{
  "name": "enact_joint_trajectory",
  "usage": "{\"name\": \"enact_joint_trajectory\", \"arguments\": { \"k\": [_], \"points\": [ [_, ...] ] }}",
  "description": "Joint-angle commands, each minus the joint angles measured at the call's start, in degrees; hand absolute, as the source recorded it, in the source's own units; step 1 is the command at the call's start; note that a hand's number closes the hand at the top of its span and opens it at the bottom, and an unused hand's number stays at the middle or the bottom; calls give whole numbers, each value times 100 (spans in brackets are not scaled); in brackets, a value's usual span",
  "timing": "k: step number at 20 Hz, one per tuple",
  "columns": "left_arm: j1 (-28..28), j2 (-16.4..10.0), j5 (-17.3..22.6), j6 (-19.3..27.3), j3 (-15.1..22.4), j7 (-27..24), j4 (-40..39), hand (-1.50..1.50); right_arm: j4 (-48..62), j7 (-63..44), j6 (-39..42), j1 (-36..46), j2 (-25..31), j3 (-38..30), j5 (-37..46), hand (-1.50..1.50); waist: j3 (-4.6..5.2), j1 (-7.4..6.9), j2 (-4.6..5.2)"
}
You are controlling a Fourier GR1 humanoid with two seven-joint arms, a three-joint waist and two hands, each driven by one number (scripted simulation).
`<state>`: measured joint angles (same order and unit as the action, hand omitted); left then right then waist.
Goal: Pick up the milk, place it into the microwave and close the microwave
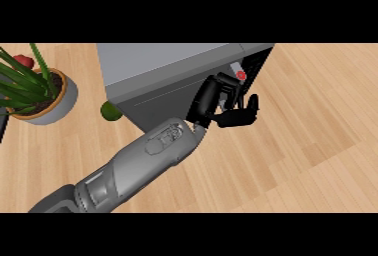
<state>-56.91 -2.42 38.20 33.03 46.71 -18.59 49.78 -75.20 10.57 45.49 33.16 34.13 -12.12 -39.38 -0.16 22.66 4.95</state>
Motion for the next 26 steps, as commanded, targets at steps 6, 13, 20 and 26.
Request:
{"name": "enact_joint_trajectory", "arguments": {
  "k": [6,13,20,26],
  "points": [
    [-552,228,112,57,-33,-10,-311,150,178,-90,105,173,167,-81,-199,-150,-14,181,92],
    [-560,227,234,188,-10,-59,-293,150,323,-205,152,316,258,-94,-367,-150,-11,185,95],
    [-255,230,532,1100,-497,-55,-578,150,463,-265,201,349,360,-162,-508,-150,-11,-62,83],
    [-314,229,728,1040,-505,-18,-913,150,538,-260,137,358,540,-376,-619,-150,-8,-325,75]
  ]
}}
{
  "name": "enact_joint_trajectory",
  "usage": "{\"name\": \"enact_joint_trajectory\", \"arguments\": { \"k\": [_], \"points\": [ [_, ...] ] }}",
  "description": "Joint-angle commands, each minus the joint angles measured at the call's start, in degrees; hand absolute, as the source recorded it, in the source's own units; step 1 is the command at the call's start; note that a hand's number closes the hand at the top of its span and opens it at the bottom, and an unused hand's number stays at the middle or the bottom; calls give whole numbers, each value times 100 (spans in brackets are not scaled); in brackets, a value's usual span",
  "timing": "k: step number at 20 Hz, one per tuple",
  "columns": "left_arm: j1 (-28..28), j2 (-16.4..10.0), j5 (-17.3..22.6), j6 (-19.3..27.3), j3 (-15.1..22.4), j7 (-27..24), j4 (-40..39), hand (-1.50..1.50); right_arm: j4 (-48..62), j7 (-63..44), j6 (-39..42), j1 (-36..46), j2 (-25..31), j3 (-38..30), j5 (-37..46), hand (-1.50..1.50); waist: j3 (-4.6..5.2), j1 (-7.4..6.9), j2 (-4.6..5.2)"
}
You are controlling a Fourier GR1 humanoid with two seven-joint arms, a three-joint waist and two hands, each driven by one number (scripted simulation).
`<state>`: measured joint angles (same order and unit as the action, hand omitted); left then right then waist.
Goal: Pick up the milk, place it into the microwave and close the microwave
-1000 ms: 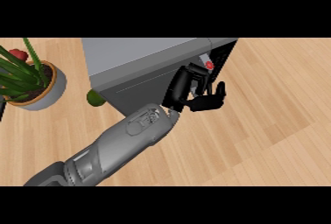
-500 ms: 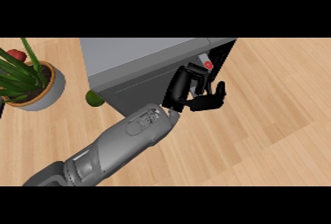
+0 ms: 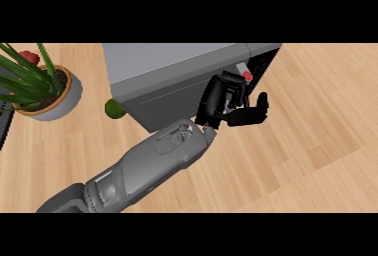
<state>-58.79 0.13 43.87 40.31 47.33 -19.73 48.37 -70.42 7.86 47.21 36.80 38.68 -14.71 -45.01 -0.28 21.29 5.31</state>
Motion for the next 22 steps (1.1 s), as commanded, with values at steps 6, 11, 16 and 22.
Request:
{"name": "enact_joint_trajectory", "arguments": {
  "k": [6,11,16,22],
  "points": [
    [-33,-349,334,-46,-292,3,-990,150,51,-48,-56,-34,383,-336,-173,-150,27,-354,33],
    [-53,-507,455,-325,-82,48,-1185,150,44,-70,-54,-127,434,-403,-261,-150,20,-562,47],
    [-71,-656,621,-451,-38,-49,-1243,-150,53,-111,-51,-293,565,-534,-358,-150,26,-678,9],
    [-16,-636,813,-641,78,-138,-1286,-150,5,-171,-22,-371,711,-629,-481,-150,33,-836,-8]
  ]
}}
